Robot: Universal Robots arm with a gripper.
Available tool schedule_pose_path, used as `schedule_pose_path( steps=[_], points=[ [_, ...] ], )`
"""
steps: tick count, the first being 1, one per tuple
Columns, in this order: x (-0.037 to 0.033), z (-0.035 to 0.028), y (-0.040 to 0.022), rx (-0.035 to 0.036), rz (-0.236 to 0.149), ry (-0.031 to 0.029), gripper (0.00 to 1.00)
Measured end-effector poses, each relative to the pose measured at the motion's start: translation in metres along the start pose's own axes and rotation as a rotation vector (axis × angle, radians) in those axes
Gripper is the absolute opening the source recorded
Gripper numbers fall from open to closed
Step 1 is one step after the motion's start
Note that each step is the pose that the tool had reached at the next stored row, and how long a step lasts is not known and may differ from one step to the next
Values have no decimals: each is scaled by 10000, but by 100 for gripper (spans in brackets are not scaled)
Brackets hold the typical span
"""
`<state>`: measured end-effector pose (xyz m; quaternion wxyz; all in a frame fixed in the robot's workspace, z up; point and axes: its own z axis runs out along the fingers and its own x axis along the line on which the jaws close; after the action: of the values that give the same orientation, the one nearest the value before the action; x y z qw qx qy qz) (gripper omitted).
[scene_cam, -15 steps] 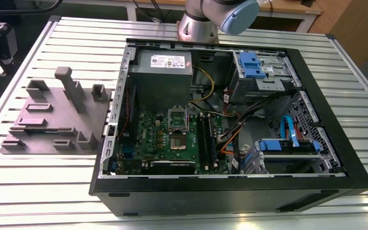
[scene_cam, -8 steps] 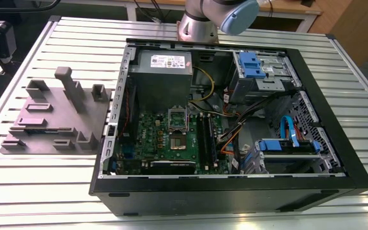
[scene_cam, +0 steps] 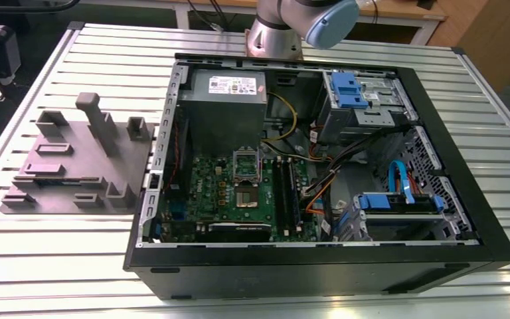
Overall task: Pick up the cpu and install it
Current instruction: 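Pick up the cpu and move it towards the insertion slot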
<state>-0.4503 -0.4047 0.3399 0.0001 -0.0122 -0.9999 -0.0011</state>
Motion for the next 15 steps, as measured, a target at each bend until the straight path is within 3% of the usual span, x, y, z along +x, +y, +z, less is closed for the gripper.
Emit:
schedule_pose_path(
  steps=[15],
  points=[
    [0, -94, 0, 0, 0, 1, 47]
  ],
)
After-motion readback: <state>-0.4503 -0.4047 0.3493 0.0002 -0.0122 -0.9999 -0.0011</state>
